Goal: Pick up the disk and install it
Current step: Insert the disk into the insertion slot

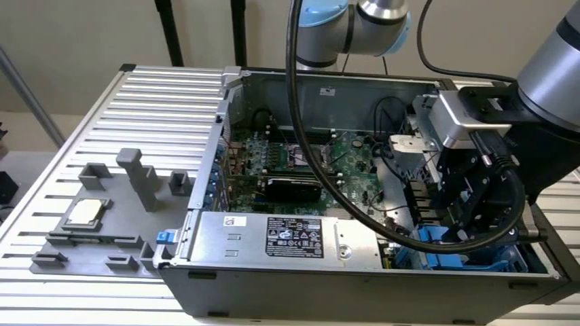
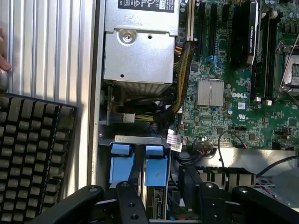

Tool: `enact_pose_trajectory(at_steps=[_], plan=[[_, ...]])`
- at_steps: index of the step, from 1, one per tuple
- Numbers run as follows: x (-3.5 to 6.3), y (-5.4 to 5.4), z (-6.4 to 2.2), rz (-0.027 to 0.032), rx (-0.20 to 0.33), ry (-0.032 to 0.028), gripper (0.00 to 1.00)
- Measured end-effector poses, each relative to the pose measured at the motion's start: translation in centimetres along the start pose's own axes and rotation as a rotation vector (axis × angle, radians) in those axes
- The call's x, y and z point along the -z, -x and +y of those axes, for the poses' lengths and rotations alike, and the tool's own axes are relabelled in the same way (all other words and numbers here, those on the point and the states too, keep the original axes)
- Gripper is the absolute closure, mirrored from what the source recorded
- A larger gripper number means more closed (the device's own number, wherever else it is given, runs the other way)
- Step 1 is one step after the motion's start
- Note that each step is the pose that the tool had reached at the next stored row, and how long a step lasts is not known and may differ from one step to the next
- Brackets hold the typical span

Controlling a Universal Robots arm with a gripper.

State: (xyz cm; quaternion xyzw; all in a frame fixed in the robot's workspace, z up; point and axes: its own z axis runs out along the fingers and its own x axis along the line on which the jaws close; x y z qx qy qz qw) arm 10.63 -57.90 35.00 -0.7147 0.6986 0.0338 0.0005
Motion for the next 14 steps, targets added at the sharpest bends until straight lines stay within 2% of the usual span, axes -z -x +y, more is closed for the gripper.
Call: enact_pose_trajectory(at_steps=[4,5,10,14], plan=[[0.01,0.0,0.00,0.0001,0.000,0.0000,0.00],[0.12,0.0,-0.01,0.0002,0.000,0.0001,1.00],[2.00,0.1,-0.22,-0.0008,0.000,0.0000,1.00],[3.58,0.2,-0.75,-0.0007,0.000,0.0002,1.00]])
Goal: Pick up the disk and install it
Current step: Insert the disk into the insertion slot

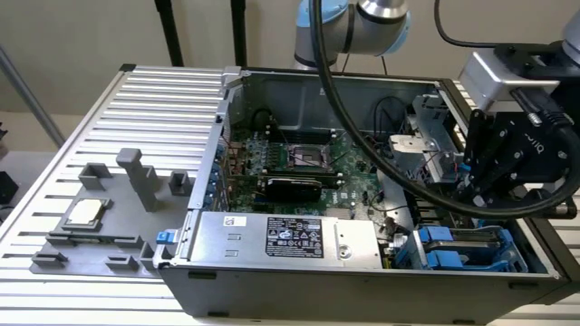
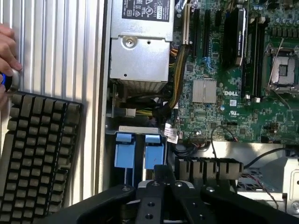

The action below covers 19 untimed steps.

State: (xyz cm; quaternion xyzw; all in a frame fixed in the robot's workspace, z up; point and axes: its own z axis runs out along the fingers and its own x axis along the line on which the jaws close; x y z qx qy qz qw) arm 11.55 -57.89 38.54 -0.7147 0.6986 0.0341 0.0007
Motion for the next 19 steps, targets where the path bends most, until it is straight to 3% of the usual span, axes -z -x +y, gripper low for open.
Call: enact_pose_trajectory(at_steps=[9,16,19], plan=[[1.84,0.1,-3.22,-0.0008,0.000,0.0002,1.00],[1.94,0.0,-6.34,-0.0036,0.000,0.0005,1.00],[1.46,0.0,-6.81,-0.0036,0.000,0.0008,1.00]])
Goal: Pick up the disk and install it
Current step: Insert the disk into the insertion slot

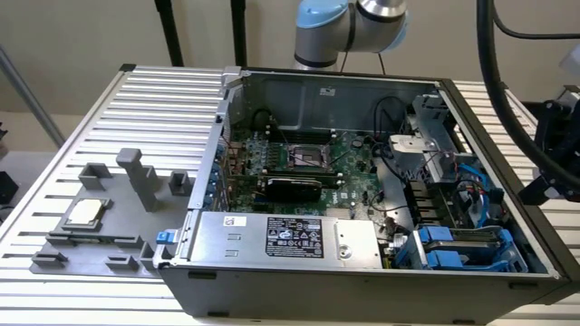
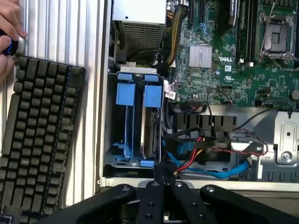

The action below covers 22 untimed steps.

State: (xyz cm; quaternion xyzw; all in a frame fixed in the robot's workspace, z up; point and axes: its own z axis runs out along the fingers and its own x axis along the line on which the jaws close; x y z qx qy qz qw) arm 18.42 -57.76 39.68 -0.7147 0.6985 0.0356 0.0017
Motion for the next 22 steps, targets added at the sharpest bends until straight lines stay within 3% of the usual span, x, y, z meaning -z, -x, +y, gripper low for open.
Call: enact_pose_trajectory(at_steps=[9,22], plan=[[-1.66,0.1,0.02,0.0001,0.003,0.0001,1.00],[-4.15,1.4,1.13,0.0001,0.005,0.0003,1.00]])
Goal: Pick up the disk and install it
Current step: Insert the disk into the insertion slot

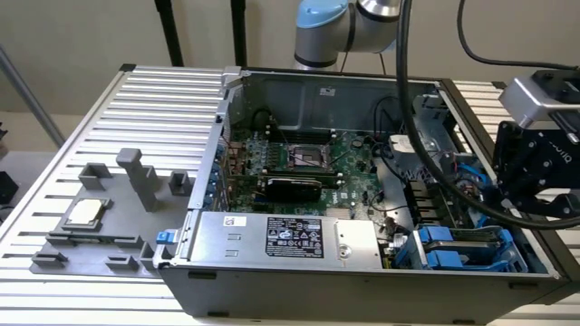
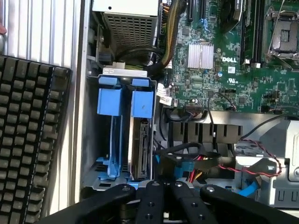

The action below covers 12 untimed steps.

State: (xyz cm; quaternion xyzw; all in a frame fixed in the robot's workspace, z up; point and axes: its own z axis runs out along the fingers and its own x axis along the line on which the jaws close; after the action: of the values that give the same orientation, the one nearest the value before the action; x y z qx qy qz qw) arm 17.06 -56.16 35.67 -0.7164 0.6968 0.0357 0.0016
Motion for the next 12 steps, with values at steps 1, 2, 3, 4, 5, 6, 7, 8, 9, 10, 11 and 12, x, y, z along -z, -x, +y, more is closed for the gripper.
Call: enact_pose_trajectory(at_steps=[1,2,3,4,5,6,7,8,9,10,11,12], plan=[[-0.20,0.2,0.05,-0.0001,0.000,0.0000,1.00],[-0.38,0.5,0.08,0.0002,0.000,0.0000,1.00],[-0.53,0.7,0.11,0.0003,0.000,0.0000,1.00],[-0.63,1.0,0.14,0.0007,0.000,0.0000,1.00],[-0.70,1.2,0.19,0.0014,0.000,0.0000,1.00],[-0.74,1.4,0.25,0.0020,0.000,0.0000,0.00],[-0.77,1.6,0.35,0.0022,0.000,0.0001,0.00],[-0.78,1.6,0.46,0.0022,0.000,0.0001,0.00],[-0.79,1.7,0.60,0.0024,0.000,0.0000,0.00],[-0.80,1.7,0.78,0.0023,0.000,0.0001,0.00],[-0.81,1.7,0.97,0.0022,0.000,0.0001,0.00],[-0.81,1.7,1.17,0.0024,0.000,0.0001,0.00]])
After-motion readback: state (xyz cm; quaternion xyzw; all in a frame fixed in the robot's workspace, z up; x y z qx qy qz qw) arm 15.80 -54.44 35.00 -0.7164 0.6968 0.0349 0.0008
